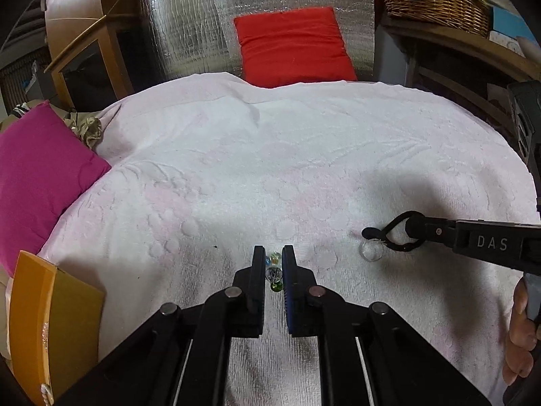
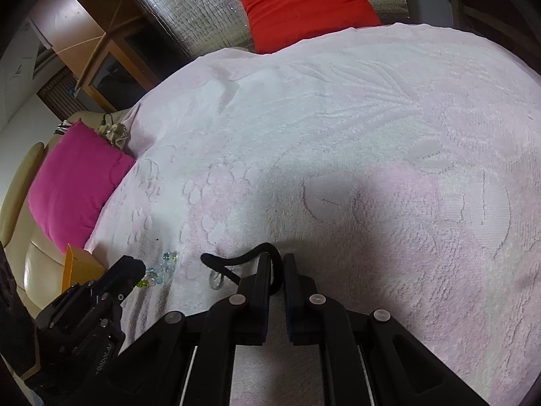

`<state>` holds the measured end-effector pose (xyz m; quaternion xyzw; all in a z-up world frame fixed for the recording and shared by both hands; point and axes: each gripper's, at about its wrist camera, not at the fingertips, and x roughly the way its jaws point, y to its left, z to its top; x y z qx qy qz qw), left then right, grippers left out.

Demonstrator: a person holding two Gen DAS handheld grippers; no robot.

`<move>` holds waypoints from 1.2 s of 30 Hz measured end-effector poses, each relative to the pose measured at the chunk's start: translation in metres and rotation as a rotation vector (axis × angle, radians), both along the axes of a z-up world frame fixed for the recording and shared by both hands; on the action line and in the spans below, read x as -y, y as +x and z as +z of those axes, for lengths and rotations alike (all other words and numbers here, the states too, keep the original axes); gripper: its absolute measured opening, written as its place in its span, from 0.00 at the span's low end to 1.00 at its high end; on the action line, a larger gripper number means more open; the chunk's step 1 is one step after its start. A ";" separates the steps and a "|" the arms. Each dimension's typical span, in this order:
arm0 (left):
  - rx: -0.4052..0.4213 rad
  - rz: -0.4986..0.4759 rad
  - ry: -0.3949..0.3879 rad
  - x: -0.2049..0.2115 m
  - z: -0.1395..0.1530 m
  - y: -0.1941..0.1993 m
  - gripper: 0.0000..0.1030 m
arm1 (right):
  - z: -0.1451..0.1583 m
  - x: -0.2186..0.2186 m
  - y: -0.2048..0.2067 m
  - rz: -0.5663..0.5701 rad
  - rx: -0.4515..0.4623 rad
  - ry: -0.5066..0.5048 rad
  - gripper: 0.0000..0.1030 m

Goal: Organize jewelry
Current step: 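Close the left gripper on the glass beads and lift while the right holds the hair tie, then lift the glass beads with the left gripper while the right holds the hair tie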

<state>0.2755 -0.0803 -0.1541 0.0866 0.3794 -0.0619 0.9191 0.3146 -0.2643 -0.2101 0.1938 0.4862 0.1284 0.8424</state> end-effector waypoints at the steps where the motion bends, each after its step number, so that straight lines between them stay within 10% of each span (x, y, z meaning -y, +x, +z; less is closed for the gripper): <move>1: 0.002 0.001 0.000 0.000 0.001 -0.001 0.09 | 0.001 -0.001 -0.001 0.003 0.003 0.001 0.08; 23: -0.048 0.076 -0.103 -0.045 0.006 -0.013 0.09 | 0.029 0.006 -0.021 -0.019 0.064 0.075 0.08; 36: -0.055 0.074 -0.111 -0.046 0.004 -0.009 0.09 | 0.021 -0.014 -0.015 -0.032 0.051 -0.203 0.24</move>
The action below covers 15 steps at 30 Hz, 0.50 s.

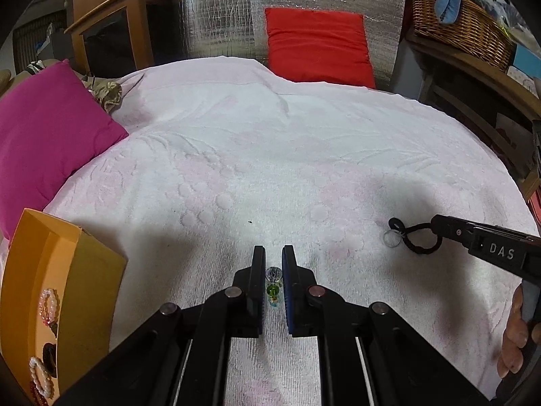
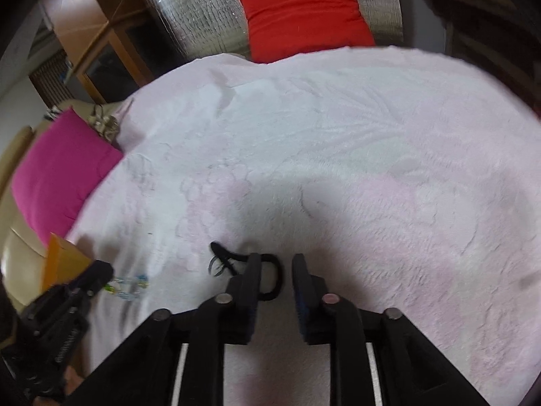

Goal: Organize jewelry
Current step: 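Lift the glass beads with the left gripper while the right holds the hair tie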

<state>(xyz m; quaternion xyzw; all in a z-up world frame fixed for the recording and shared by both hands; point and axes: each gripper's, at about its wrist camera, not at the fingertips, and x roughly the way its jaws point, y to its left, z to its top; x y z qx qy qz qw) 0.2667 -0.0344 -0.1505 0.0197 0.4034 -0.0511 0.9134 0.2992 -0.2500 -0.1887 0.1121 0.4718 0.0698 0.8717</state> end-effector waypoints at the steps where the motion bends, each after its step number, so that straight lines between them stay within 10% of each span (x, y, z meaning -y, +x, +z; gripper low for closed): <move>1: 0.000 0.001 0.001 0.001 0.000 0.000 0.09 | 0.001 -0.002 0.000 0.001 0.006 -0.017 0.24; 15: -0.003 0.011 0.008 0.006 -0.004 0.002 0.09 | 0.020 -0.014 -0.014 -0.004 0.124 -0.232 0.24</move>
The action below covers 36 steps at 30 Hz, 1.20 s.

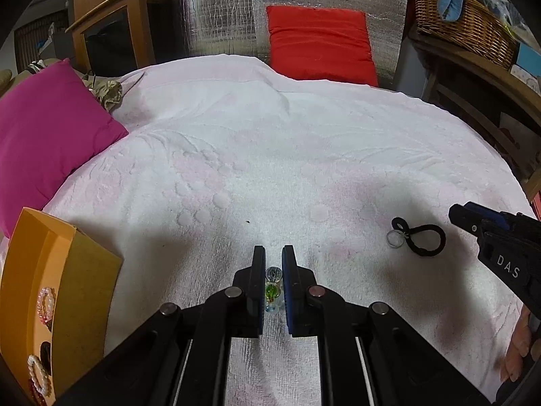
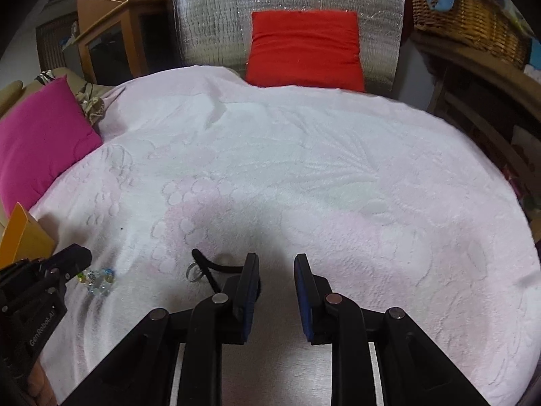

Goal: Organize jewelry
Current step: 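Lift the glass beads with the left gripper while the right holds the hair tie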

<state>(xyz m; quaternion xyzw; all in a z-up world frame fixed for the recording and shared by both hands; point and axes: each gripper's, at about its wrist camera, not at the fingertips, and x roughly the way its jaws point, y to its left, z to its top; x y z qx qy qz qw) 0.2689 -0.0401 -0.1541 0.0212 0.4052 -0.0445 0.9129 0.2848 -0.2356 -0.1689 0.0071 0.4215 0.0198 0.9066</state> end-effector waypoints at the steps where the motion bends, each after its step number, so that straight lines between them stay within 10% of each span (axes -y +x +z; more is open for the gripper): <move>1: 0.001 0.000 0.001 0.001 0.000 0.000 0.09 | 0.002 0.000 -0.001 -0.001 0.009 -0.008 0.24; 27: -0.009 0.011 0.000 -0.001 -0.001 0.002 0.09 | 0.008 -0.005 -0.006 0.018 0.045 -0.023 0.24; 36: -0.025 0.034 -0.018 -0.009 -0.002 0.005 0.09 | -0.018 0.047 0.015 0.035 -0.130 0.411 0.24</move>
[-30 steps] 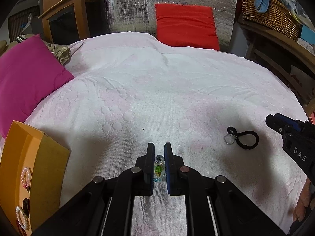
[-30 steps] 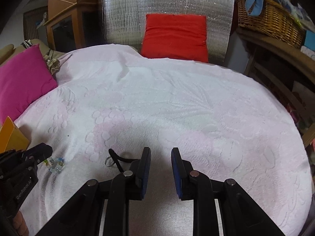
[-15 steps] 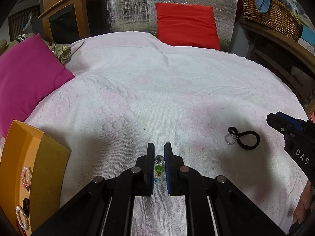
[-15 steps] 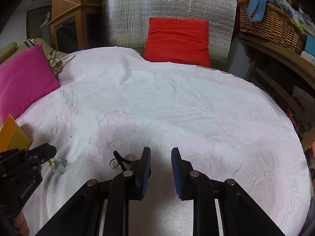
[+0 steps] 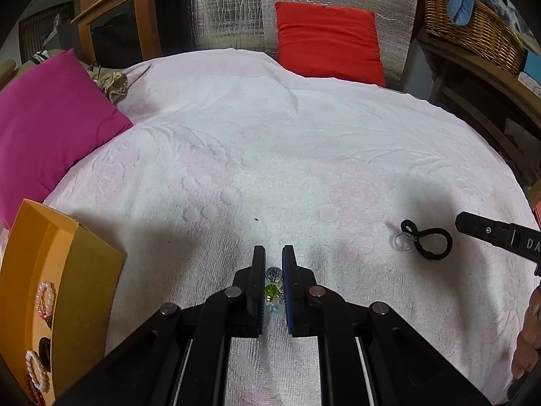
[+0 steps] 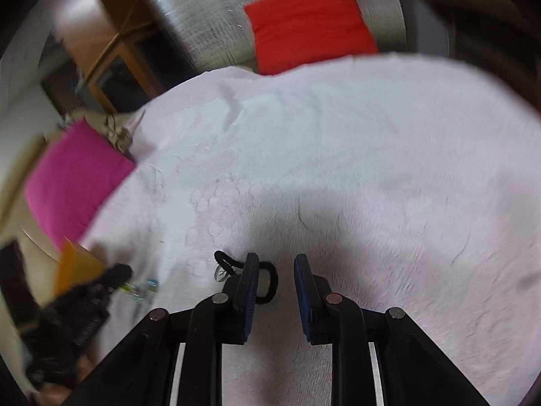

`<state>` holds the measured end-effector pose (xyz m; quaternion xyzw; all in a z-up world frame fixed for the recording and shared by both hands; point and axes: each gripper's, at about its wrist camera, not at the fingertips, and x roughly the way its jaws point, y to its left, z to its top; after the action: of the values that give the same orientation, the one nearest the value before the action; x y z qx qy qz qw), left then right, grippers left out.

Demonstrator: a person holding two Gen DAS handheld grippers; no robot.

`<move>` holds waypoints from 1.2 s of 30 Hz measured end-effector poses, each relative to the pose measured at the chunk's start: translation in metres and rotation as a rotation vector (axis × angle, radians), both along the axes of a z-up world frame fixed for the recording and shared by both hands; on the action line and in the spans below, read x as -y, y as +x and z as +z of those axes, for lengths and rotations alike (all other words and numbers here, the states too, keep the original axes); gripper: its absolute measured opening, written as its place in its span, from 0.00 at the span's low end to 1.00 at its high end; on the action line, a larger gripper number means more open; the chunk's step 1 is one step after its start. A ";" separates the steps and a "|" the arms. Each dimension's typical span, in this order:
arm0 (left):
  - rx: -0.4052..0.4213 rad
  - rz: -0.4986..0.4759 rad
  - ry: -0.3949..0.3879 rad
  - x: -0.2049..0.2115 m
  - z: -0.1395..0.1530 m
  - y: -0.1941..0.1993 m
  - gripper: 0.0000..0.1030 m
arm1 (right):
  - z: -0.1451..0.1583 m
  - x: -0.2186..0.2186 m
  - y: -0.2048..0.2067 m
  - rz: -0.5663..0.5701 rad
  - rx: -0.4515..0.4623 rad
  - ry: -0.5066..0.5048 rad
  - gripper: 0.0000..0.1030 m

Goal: Organize jewelry
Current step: 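Lift the glass beads with the left gripper while the right holds the hair tie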

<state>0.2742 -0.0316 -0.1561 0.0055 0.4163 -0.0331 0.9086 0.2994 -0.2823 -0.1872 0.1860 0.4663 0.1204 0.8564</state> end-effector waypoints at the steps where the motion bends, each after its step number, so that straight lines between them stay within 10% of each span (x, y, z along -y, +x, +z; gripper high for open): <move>1: 0.000 0.000 -0.002 0.000 0.000 0.000 0.09 | -0.002 0.002 0.001 -0.004 -0.005 0.000 0.24; 14: 0.003 -0.002 -0.003 0.000 0.003 -0.002 0.09 | -0.020 -0.024 0.011 0.039 -0.076 -0.037 0.24; 19: 0.010 0.004 -0.002 -0.001 0.005 -0.004 0.09 | -0.015 -0.032 0.007 0.050 -0.042 -0.061 0.10; 36: 0.073 0.026 -0.064 -0.018 0.025 -0.048 0.09 | 0.029 -0.004 -0.027 -0.039 0.084 0.034 0.09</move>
<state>0.2259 -0.0133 -0.1311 -0.0279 0.3817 -0.0343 0.9232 0.2727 -0.2787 -0.1584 0.2043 0.4241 0.1192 0.8742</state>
